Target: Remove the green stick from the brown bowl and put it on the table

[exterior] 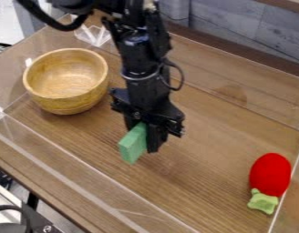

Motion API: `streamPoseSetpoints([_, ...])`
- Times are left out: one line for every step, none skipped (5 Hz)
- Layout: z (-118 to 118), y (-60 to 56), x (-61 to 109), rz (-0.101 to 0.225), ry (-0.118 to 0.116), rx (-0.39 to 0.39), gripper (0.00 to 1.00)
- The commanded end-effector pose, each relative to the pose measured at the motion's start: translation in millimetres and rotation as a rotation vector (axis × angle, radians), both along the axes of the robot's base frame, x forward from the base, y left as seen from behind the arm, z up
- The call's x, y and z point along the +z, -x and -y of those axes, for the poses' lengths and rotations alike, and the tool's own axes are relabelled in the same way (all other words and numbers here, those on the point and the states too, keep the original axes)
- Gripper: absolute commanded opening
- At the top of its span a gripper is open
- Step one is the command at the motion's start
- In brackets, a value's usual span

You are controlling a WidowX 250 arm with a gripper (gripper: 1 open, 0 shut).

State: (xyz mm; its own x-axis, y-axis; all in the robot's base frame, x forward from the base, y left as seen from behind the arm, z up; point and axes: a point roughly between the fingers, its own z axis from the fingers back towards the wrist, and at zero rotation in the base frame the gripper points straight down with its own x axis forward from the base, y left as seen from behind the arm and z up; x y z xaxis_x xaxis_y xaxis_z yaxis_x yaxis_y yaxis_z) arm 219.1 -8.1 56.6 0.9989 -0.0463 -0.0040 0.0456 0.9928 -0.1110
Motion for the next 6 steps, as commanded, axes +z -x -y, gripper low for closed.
streamPoseSetpoints([7.5,-12.8,-1.6,0.049,0.026,-0.004,0.00])
streamPoseSetpoints([12.1,-17.1,-10.2,0.060,0.047,0.023,0.00])
streamPoseSetpoints([11.6,-18.8,-13.0,0.064,0.061,-0.007,0.00])
streamPoseSetpoints([9.4,-19.7,-13.6,0.064,0.071,-0.033,0.00])
streamPoseSetpoints([22.1,-21.4,-12.5,0.068,0.078,0.029,0.00])
streamPoseSetpoints([35.2,-23.7,-14.0,0.067,0.081,0.080,0.00])
